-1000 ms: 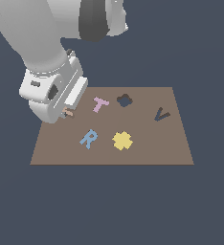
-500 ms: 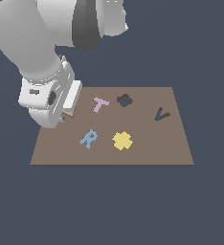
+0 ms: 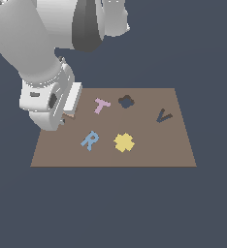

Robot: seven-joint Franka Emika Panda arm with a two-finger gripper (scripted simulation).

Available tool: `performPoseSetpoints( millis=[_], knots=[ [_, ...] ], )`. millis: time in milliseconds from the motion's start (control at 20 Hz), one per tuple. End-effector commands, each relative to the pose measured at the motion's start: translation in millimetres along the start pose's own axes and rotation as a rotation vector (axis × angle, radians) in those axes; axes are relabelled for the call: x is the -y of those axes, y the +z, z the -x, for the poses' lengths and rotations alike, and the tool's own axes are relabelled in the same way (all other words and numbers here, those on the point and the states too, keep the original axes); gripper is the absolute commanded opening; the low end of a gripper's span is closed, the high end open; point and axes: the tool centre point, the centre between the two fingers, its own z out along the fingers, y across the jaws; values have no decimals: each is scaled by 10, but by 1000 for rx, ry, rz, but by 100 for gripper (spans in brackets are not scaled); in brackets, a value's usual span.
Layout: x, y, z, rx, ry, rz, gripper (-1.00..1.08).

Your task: Insert a designated object into the corresponding slot on a board.

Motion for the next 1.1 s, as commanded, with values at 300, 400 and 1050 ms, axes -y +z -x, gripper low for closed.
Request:
performPoseSetpoints(
  millis=[300,400,1050],
  knots=[
    [3,191,-3,0,-1,0,100],
    [3,195,-3,0,-1,0,-100],
    [-1,149,-5,0,-1,0,-100]
  ],
)
